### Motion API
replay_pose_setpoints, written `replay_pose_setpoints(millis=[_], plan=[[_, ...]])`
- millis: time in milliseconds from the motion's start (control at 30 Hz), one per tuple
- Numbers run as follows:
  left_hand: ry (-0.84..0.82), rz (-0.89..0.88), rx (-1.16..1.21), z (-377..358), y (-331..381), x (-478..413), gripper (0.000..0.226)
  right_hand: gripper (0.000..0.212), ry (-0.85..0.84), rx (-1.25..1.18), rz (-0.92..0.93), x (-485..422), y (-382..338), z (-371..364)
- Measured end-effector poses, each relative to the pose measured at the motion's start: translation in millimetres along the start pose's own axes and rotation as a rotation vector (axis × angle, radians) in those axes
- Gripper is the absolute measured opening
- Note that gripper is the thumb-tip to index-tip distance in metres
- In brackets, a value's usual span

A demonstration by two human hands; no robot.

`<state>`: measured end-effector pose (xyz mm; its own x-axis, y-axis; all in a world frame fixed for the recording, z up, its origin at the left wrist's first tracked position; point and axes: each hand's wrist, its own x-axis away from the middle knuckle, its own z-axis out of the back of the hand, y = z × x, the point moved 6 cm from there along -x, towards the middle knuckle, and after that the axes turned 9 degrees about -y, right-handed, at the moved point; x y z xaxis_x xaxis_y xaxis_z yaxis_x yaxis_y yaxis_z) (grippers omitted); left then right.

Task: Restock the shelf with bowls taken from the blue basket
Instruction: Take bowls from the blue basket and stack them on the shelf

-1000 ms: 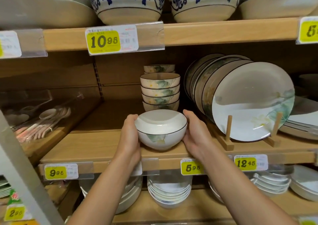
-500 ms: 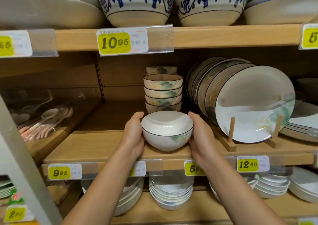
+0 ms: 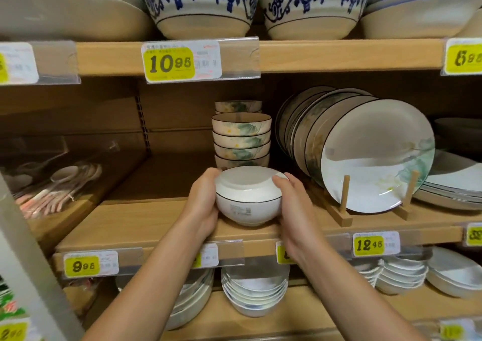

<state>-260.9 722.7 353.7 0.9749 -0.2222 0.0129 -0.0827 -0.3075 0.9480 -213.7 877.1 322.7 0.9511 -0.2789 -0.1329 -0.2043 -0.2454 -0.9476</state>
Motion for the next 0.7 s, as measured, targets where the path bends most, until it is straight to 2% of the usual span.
replay_pose_setpoints(millis=[33,133,233,300,433,533,600,700], plan=[[-0.019,-0.002,-0.012,-2.4,-3.0,3.2,0.021,0.051,0.008,0.021,0.021,-0.5,0.3,-2.4],[-0.084,-0.071,-0.006,-0.5,-11.5,13.1,0.028,0.031,0.022,-0.038,-0.047,-14.6,-4.8,-2.8],[-0.091,-0.152,0.008,12.0,-10.8,19.3,0.026,0.026,-0.085,-0.127,-0.199,-26.9,-7.2,-1.4],[-0.036,-0.141,0.014,17.5,-5.1,14.8,0.024,0.019,-0.136,-0.124,-0.218,-30.8,-10.6,-0.4],[-0.023,-0.02,-0.005,9.0,0.1,1.0,0.022,0.028,0.011,-0.059,-0.126,-23.0,-9.6,7.6],[-0.057,-0.008,-0.029,2.6,-7.9,-0.3,0.027,0.041,0.025,0.032,0.045,-1.7,-3.0,-1.8],[-0.051,-0.037,-0.014,1.6,-11.5,4.4,0.029,0.047,0.05,0.064,0.097,2.5,-0.4,-4.5],[-0.067,-0.09,-0.014,0.3,-13.2,13.2,0.03,0.025,0.043,0.004,0.024,-8.6,-4.7,-6.4]])
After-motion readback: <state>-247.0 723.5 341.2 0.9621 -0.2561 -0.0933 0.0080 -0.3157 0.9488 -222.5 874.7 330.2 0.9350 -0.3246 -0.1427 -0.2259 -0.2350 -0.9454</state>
